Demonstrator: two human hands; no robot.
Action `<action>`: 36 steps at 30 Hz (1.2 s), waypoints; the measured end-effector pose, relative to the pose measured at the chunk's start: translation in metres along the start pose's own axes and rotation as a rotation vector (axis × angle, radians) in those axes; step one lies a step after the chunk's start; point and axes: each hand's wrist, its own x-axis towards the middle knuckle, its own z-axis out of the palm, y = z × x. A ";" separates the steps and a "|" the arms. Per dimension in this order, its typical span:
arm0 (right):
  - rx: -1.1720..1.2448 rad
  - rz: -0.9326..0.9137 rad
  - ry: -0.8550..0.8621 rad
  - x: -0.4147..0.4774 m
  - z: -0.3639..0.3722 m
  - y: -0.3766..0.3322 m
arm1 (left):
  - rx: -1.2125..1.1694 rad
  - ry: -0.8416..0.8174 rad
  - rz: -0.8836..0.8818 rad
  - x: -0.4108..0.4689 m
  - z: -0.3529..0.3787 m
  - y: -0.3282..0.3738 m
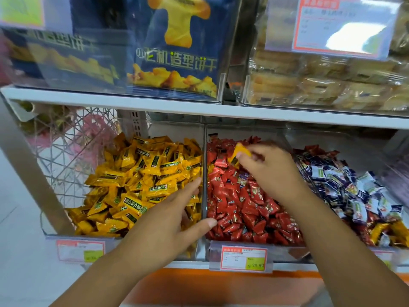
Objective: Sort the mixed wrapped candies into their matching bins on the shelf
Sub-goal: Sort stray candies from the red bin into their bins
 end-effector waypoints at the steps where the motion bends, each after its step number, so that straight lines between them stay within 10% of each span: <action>1: 0.161 0.005 0.035 -0.001 -0.002 -0.010 | 0.020 0.003 -0.001 0.001 0.001 -0.002; 6: 0.471 -0.094 -0.193 0.005 0.016 -0.035 | 0.068 0.027 0.034 0.006 0.007 -0.011; 17: -0.392 -0.173 -0.369 0.014 0.068 0.002 | 0.067 0.029 0.064 0.006 0.009 -0.012; 29: -0.314 -0.086 -0.281 0.013 0.072 0.001 | 0.120 0.048 0.055 0.005 0.007 -0.007; 36: 0.234 0.028 -0.168 0.008 0.047 0.006 | 0.076 0.053 0.048 0.006 0.006 -0.004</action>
